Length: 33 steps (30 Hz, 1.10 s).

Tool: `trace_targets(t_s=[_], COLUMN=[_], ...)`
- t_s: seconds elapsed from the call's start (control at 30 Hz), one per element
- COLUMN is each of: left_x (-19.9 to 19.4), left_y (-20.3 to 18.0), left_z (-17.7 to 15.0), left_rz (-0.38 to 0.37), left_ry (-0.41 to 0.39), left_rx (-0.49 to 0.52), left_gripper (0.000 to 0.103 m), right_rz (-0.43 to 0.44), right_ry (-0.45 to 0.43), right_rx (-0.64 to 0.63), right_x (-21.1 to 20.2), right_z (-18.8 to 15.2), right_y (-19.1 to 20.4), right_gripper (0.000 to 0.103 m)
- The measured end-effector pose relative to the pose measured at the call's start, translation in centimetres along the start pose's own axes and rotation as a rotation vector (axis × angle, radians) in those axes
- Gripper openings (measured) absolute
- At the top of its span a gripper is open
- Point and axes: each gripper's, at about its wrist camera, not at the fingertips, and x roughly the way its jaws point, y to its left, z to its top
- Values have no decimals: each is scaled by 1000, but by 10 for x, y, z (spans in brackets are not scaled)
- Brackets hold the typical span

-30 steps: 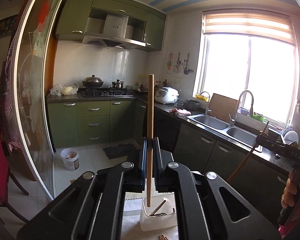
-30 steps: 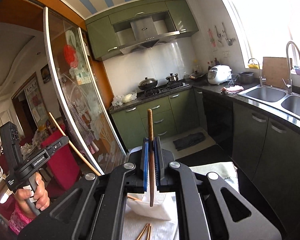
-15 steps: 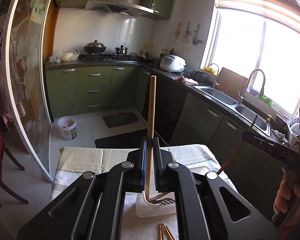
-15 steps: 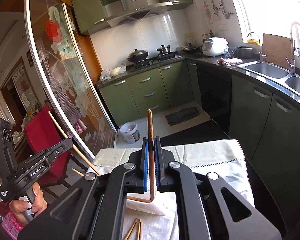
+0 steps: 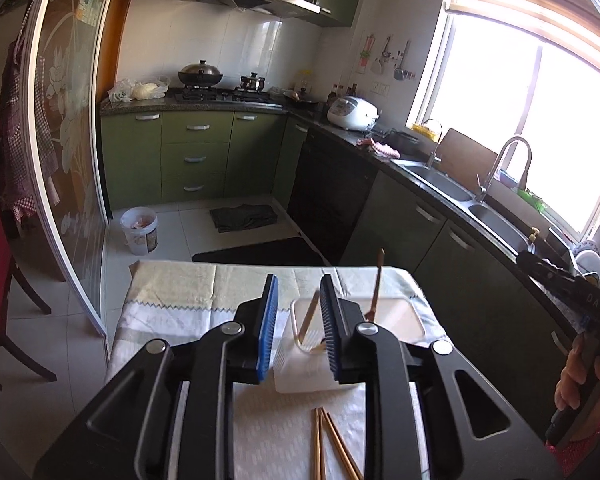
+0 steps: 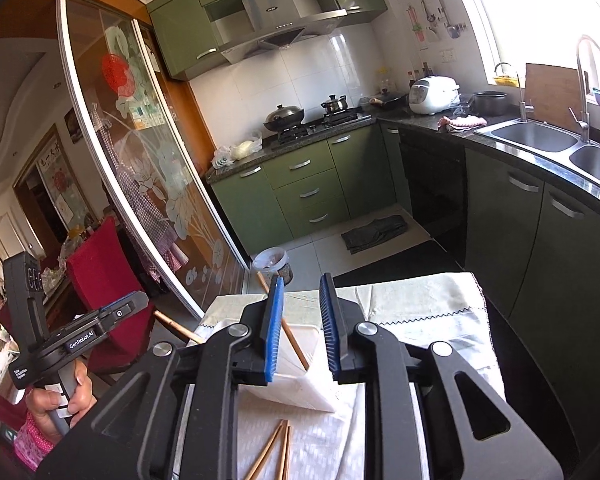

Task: Organize utensils
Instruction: 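Carry the chopstick over the caddy and drop it in with the left gripper, then lower the left gripper onto a wooden chopstick and close on it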

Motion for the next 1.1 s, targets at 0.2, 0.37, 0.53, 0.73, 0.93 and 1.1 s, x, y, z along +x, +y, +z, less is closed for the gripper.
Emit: trace_targets(t_s=[0.2, 0.37, 0.53, 0.73, 0.93, 1.1], left_x=[40, 86, 109, 113, 121, 137], left_y=[0, -6, -25, -31, -42, -57], left_z=[-89, -150, -170, -175, -171, -168], left_rz=[39, 9, 44, 77, 87, 104], left_ry=[354, 591, 653, 666, 676, 687], left_rx=[36, 40, 99, 122, 157, 186], left_gripper=[24, 24, 24, 24, 24, 24], right_rz=[-50, -77, -66, -42, -20, -13], right_ry=[59, 120, 172, 184, 195, 208], right_rx=[37, 131, 204, 243, 243, 240], right_x=[-45, -65, -73, -76, -71, -66], right_z=[-69, -127, -166, -181, -179, -176], right_y=[-37, -78, -104, -116, -108, -101], right_gripper=[23, 23, 24, 34, 34, 34])
